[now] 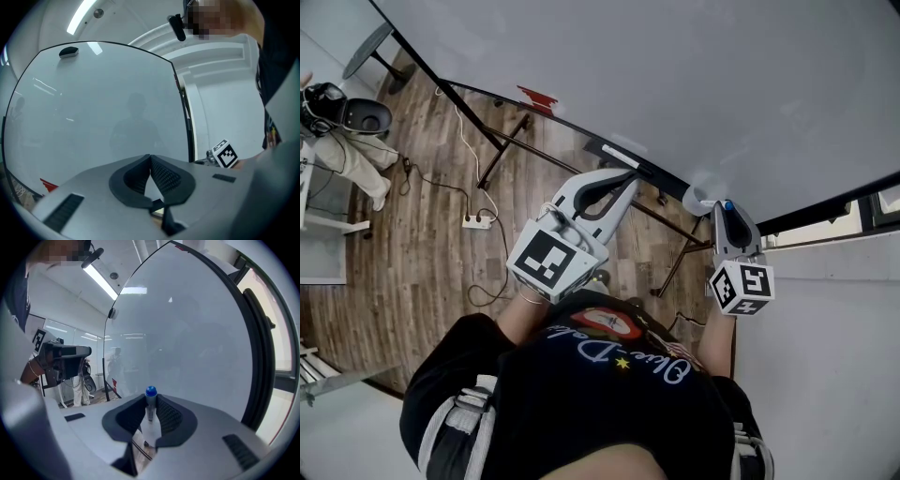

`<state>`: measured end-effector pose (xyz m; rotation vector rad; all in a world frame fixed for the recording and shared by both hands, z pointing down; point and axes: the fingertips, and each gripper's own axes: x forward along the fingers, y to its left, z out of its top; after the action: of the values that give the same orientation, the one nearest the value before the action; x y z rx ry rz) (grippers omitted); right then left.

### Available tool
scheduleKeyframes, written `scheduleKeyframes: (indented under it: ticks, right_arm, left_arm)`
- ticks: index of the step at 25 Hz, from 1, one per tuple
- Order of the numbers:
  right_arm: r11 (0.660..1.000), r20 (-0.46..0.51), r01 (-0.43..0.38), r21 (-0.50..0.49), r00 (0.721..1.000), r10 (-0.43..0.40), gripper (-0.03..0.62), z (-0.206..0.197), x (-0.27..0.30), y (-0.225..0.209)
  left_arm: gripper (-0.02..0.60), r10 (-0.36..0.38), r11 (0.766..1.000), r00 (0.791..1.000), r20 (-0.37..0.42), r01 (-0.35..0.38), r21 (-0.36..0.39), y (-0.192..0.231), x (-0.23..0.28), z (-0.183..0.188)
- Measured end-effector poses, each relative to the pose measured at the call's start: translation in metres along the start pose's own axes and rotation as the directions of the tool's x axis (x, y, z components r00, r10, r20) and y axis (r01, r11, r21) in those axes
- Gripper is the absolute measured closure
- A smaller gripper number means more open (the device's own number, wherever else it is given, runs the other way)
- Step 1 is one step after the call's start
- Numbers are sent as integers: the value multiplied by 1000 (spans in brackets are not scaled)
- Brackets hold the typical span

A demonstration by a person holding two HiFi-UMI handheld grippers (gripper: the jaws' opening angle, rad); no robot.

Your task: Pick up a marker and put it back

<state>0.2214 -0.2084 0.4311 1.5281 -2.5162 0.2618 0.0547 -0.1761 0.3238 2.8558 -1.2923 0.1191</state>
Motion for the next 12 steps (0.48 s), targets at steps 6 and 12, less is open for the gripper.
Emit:
scheduleKeyframes:
  ticks: [6, 12]
  right_arm:
    - [1000, -20, 8, -12, 1000, -9, 525, -8, 4, 2]
    - [1000, -33, 13, -22, 999, -13, 523, -15, 8, 3]
  left_arm:
    - [578, -6, 1000, 1000, 15, 5, 6, -1, -1, 3]
    - [578, -4, 1000, 1000, 11, 4, -2, -1, -2, 2]
